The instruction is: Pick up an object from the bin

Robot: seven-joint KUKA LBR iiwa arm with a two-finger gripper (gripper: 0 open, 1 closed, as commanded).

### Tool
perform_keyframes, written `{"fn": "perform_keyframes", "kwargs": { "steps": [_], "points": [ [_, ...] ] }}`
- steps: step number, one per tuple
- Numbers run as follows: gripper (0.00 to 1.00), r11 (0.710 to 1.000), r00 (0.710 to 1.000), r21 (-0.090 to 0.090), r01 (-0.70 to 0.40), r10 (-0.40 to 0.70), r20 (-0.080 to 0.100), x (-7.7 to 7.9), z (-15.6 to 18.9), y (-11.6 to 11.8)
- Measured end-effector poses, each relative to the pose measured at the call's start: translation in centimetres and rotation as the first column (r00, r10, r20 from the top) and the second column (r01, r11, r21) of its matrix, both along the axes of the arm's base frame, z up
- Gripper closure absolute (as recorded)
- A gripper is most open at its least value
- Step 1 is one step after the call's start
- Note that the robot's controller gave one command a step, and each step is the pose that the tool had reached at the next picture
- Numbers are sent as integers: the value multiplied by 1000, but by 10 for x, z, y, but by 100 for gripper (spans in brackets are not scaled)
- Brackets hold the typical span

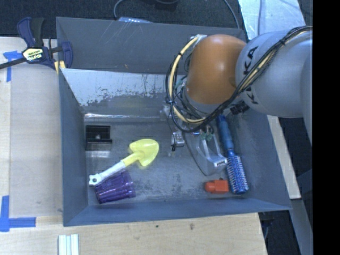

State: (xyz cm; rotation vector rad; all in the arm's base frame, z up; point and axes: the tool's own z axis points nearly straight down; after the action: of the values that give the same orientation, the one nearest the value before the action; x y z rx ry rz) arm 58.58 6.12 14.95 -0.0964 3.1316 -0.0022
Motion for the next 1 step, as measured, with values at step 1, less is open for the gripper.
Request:
{"fn": "perform_keyframes", "kwargs": {
  "steps": [1],
  "points": [
    [0,993,993,1,-119,119,-3,-21,-42,38]
  ]
}}
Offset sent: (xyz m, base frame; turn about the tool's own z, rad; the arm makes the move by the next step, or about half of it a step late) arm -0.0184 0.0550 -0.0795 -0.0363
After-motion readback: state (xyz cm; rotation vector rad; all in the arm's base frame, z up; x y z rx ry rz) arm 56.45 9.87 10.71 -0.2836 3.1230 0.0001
